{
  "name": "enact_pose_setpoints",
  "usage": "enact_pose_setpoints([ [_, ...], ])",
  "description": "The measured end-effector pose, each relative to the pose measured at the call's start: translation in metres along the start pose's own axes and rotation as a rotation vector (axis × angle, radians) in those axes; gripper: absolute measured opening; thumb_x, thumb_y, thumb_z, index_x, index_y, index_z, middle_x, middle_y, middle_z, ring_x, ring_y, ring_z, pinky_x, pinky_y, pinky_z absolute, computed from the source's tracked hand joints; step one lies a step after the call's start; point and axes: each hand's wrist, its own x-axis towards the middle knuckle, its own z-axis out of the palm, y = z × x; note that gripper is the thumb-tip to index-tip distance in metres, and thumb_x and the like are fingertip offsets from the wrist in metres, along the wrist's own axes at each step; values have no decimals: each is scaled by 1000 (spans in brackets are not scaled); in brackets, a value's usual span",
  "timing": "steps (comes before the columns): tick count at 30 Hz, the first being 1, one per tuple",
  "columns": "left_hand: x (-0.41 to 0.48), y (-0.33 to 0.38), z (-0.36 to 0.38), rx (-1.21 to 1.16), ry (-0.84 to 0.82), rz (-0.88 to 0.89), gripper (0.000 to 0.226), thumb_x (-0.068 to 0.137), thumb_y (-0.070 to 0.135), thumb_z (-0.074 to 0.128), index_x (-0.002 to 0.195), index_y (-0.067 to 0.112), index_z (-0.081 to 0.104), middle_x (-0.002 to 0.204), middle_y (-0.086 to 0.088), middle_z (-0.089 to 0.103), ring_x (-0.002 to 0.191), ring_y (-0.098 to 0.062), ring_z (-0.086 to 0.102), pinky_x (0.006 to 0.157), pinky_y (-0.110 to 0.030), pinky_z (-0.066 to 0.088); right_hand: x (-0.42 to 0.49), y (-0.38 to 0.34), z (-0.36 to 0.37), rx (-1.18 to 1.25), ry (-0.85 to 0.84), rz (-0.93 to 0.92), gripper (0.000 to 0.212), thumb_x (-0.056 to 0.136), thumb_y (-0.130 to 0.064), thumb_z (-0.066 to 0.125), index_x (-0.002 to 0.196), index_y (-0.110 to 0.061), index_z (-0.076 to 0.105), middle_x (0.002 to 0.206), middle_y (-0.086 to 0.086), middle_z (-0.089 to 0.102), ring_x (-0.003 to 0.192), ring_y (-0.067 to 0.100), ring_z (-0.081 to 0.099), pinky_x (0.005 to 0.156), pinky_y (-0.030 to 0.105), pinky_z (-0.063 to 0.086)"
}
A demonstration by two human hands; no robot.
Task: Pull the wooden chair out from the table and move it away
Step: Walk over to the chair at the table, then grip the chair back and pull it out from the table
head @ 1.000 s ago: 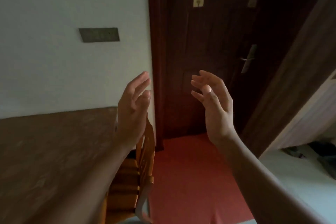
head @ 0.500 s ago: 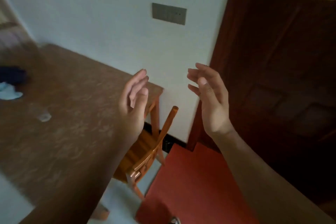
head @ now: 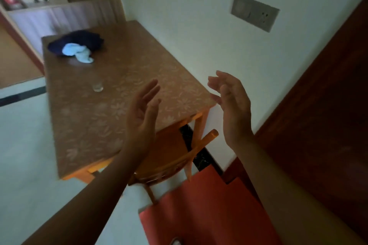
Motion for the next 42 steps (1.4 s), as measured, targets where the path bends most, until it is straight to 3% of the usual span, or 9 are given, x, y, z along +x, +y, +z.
enact_pose_setpoints([
  [5,-20,-16,19,155,165,-47,45,104,31,50,143,10,47,147,-2,53,134,-23,53,101,-52,51,32,33,-16,54,-176,-2,31,97,-50,44,123,-40,58,126,0,66,120,16,62,102,49,51],
  [10,-35,-32,48,262,328,-93,48,102,30,48,143,6,46,147,-8,53,134,-22,54,102,-52,50,54,70,-31,105,-354,13,42,97,-44,45,125,-15,58,123,8,66,117,18,63,101,49,52],
  [16,-51,-59,50,408,377,-225,52,101,43,53,147,18,45,147,3,54,134,-16,53,104,-41,49,67,124,-37,76,-554,38,71,89,-72,45,129,-14,57,122,-7,64,116,4,61,95,22,51],
  [20,-74,-99,29,695,155,-342,71,90,67,57,151,42,30,150,16,43,137,2,41,106,-26,42,71,193,-40,-253,-784,-16,66,88,-67,53,138,-24,49,134,2,59,125,18,56,102,45,50],
  [23,-104,-136,8,949,-111,-745,110,66,79,69,154,48,10,158,4,36,138,-18,44,104,-47,45,62,245,-47,-643,-1130,-14,84,78,-79,54,146,-31,40,149,2,49,140,22,40,114,47,37],
  [27,-141,-184,-2,1390,-629,-839,90,71,57,82,146,29,40,139,-3,59,122,-25,59,92,-41,50,40,302,-56,-1176,-1425,-253,73,80,-72,56,136,-24,51,136,3,60,131,29,49,110,45,34],
  [30,-140,-203,-6,1537,-598,-813,38,89,25,74,124,32,62,107,5,73,88,-16,71,62,-28,51,34,319,-50,-1339,-1371,-407,21,90,-37,58,101,-20,59,98,5,71,94,25,64,92,39,41],
  [33,-133,-212,-13,1500,-646,-870,36,90,13,69,121,32,67,93,6,71,73,-13,68,52,-21,50,24,322,-37,-1228,-1325,-403,8,81,-11,67,78,-12,60,70,10,68,63,28,65,66,34,48],
  [42,-133,-209,-9,1457,-727,-894,35,92,7,67,122,24,68,94,1,69,68,-12,58,49,-18,40,19,322,-39,-1199,-1405,-271,12,93,-17,52,104,-20,54,92,3,68,79,21,66,63,32,43],
])
